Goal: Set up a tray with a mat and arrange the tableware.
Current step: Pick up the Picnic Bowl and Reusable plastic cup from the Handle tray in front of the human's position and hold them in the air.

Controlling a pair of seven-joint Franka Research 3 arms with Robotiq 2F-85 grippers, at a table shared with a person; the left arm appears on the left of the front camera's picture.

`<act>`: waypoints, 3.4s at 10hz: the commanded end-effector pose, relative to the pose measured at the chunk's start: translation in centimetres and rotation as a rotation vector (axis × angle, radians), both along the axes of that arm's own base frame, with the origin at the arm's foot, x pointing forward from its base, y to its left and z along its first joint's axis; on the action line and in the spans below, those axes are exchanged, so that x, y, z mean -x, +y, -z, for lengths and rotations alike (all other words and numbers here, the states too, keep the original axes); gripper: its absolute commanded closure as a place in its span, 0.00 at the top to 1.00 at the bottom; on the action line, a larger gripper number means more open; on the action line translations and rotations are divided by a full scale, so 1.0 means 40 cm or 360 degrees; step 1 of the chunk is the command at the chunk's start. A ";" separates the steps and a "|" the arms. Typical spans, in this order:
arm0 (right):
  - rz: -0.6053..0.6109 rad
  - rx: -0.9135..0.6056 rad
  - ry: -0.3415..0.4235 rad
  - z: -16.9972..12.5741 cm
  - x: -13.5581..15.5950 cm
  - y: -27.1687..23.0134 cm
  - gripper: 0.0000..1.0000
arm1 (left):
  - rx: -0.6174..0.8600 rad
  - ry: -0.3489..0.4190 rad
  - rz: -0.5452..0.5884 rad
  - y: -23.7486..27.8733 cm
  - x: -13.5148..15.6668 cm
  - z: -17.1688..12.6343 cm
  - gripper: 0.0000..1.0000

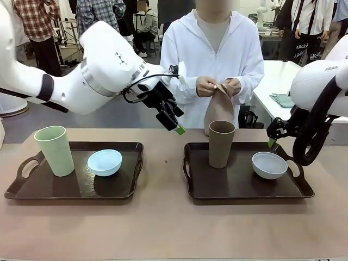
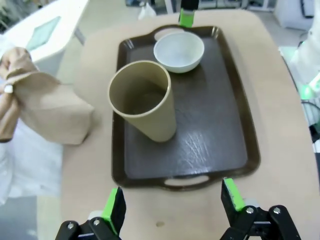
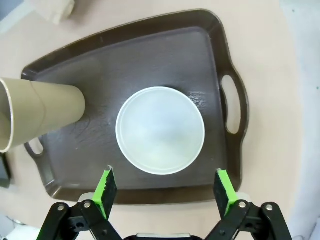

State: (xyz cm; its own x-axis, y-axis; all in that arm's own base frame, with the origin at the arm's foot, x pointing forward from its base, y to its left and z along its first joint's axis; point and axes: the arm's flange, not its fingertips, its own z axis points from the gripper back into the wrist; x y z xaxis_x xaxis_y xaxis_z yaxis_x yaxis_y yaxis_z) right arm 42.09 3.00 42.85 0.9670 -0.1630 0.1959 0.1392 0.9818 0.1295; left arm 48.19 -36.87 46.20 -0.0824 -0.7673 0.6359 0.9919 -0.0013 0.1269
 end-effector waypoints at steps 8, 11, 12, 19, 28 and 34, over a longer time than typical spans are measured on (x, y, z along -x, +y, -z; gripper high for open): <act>0.0002 -0.0004 0.0026 0.012 -0.019 0.013 1.00 | 0.0033 0.0044 -0.0011 -0.055 -0.030 0.039 1.00; 0.0055 -0.0090 0.0105 0.079 -0.039 -0.022 1.00 | 0.0080 0.0075 0.0121 -0.089 -0.053 0.148 1.00; 0.0071 -0.0108 0.0127 0.101 -0.037 -0.039 1.00 | 0.0125 0.0065 0.0170 -0.104 -0.053 0.173 1.00; -0.0015 -0.0128 0.0162 0.143 -0.048 -0.009 1.00 | 0.0208 0.0006 0.0168 -0.156 -0.085 0.257 1.00; 0.0110 -0.0124 0.0159 0.182 -0.091 -0.051 1.00 | 0.0316 -0.0012 0.0182 -0.229 -0.143 0.307 1.00; 0.0120 -0.0161 0.0177 0.193 -0.103 -0.058 1.00 | 0.0289 -0.0023 0.0160 -0.272 -0.169 0.338 1.00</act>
State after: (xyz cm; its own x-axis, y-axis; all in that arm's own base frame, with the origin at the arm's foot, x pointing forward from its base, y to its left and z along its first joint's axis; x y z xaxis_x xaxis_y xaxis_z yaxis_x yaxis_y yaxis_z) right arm 45.55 0.73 35.32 0.9700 -0.2330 0.0698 0.2176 0.9595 0.1792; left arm 54.64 -47.18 32.48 -0.1682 -0.6362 0.7529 0.9854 -0.0881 0.1457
